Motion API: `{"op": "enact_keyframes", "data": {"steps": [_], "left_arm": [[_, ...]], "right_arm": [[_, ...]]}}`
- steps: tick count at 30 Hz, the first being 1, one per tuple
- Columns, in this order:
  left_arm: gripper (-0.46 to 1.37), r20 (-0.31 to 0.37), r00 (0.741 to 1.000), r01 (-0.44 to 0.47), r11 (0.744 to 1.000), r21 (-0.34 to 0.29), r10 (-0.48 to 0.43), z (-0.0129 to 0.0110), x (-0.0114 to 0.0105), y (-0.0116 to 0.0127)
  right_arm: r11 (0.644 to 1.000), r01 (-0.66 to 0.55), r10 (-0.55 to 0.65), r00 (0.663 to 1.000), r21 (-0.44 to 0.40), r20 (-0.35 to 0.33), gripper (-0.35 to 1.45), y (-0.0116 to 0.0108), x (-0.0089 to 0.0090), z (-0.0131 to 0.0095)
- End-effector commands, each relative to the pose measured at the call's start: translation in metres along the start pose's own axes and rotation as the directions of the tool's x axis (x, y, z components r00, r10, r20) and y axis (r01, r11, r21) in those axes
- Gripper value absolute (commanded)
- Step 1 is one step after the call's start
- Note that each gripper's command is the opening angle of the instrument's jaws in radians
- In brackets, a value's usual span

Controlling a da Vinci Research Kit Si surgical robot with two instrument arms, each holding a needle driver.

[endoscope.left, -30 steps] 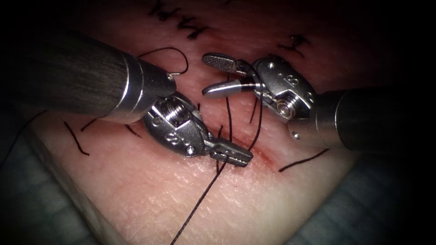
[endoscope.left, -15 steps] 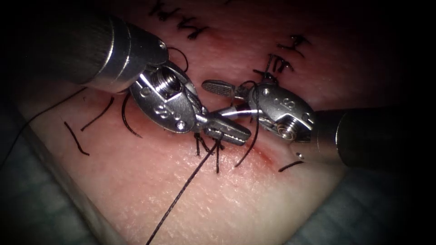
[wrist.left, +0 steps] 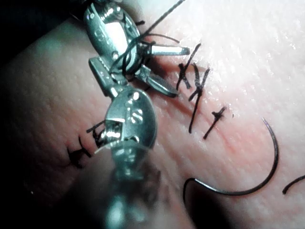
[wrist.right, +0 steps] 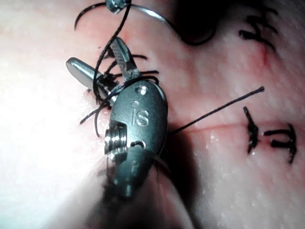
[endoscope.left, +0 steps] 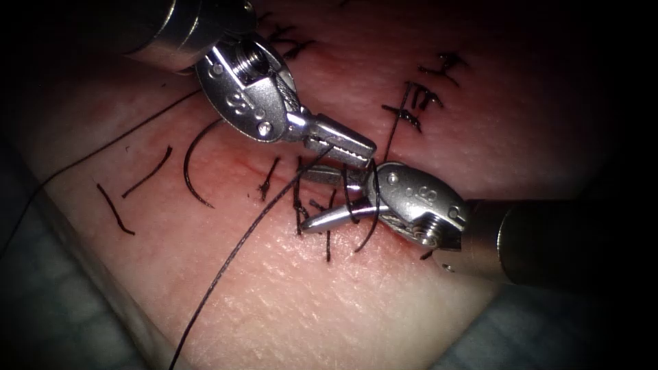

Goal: Wound Closure
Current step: Wrap suture counter-clockwise twice around right end-effector

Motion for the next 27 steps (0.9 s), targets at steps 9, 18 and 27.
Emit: {"op": "enact_keyframes", "data": {"steps": [9,18,27], "left_arm": [[-0.35,-0.032,0.999,0.035,0.999,0.026,-0.035,-0.0007,-0.0049,0.0007],[-0.35,-0.029,0.997,0.075,0.997,0.025,-0.074,-0.0006,-0.0092,0.0038],[-0.35,-0.019,0.996,0.085,0.996,0.017,-0.084,-0.0001,-0.0103,0.0071]], "right_arm": [[0.998,0.023,-0.019,0.997,0.058,-0.07,0.95,-0.0006,-0.0003,-0.0003],[0.996,0.028,-0.013,0.985,0.083,-0.172,0.94,-0.0016,0.0003,-0.0011],[1.0,-0.016,0.02,0.93,0.015,-0.367,0.93,-0.0001,0.0023,-0.004]]}}
